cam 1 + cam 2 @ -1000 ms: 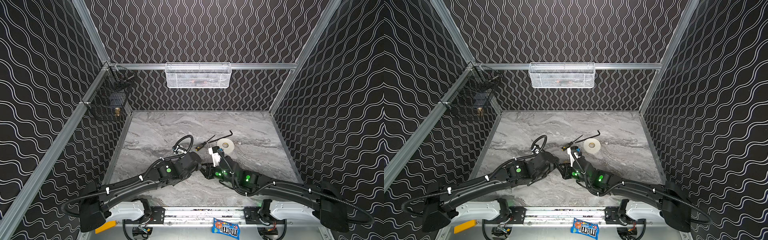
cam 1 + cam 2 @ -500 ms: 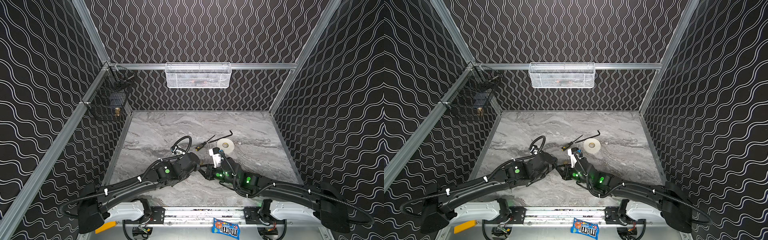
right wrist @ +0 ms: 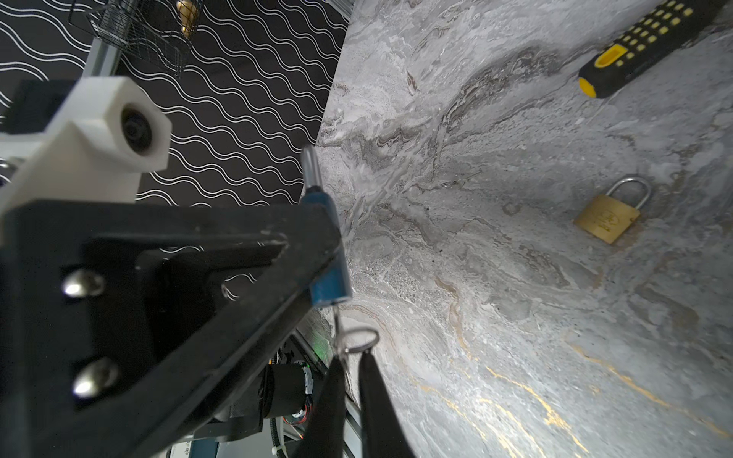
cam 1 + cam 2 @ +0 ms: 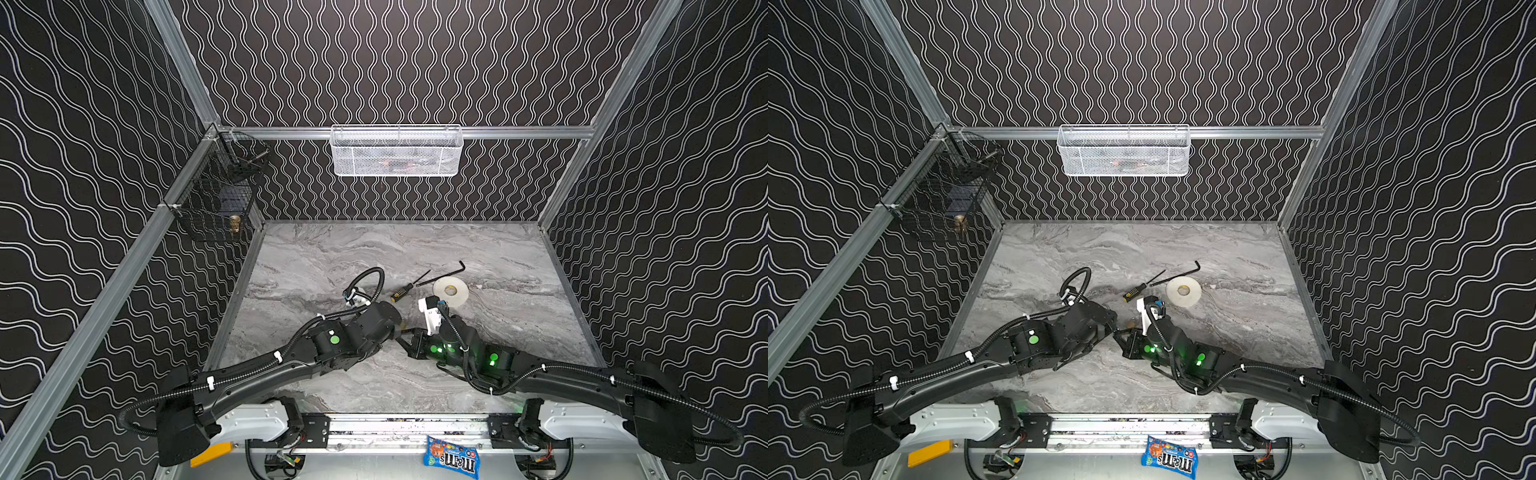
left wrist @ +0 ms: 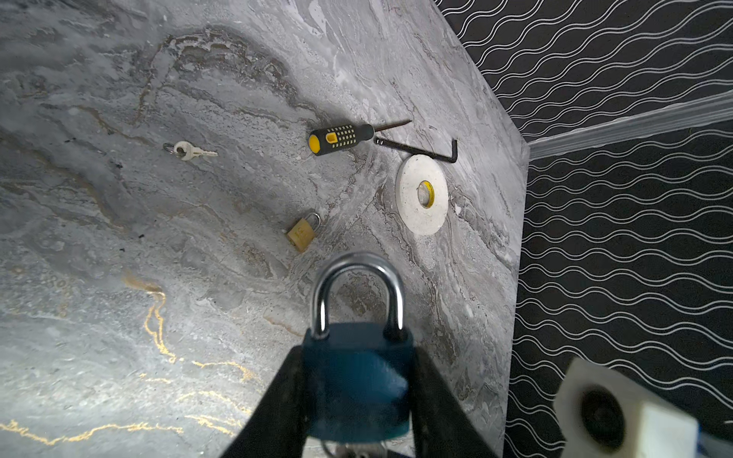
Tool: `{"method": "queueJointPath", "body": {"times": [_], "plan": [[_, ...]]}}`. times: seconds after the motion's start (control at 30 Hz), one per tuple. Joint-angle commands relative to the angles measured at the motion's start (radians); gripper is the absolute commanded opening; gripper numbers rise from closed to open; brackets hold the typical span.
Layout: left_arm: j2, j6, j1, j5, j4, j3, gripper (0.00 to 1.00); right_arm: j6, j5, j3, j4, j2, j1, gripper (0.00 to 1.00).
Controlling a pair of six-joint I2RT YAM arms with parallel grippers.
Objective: Unlock with the key
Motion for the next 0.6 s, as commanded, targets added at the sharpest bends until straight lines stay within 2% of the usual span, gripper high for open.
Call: {"method": "queueJointPath", "body": {"times": [0.0, 0.17, 0.37, 0.57], "plan": [[-0.002, 0.038, 0.001, -0.015, -0.007, 0.028, 0.00, -0.022, 0.029, -0.003, 0.068, -0.001, -0.001, 0.07], [0.009, 0.062, 0.001, -0.003, -0.057, 0.049, 0.00, -0.055, 0.072, 0.000, 0.092, -0.005, -0.001, 0.04], [0.012, 0.078, -0.004, 0.066, -0.025, 0.037, 0.00, -0.065, 0.127, 0.069, 0.008, 0.023, -0.001, 0.01], [0.023, 0.071, -0.036, 0.110, 0.006, 0.015, 0.00, -0.086, 0.155, 0.081, 0.054, 0.029, 0.000, 0.00]]}}
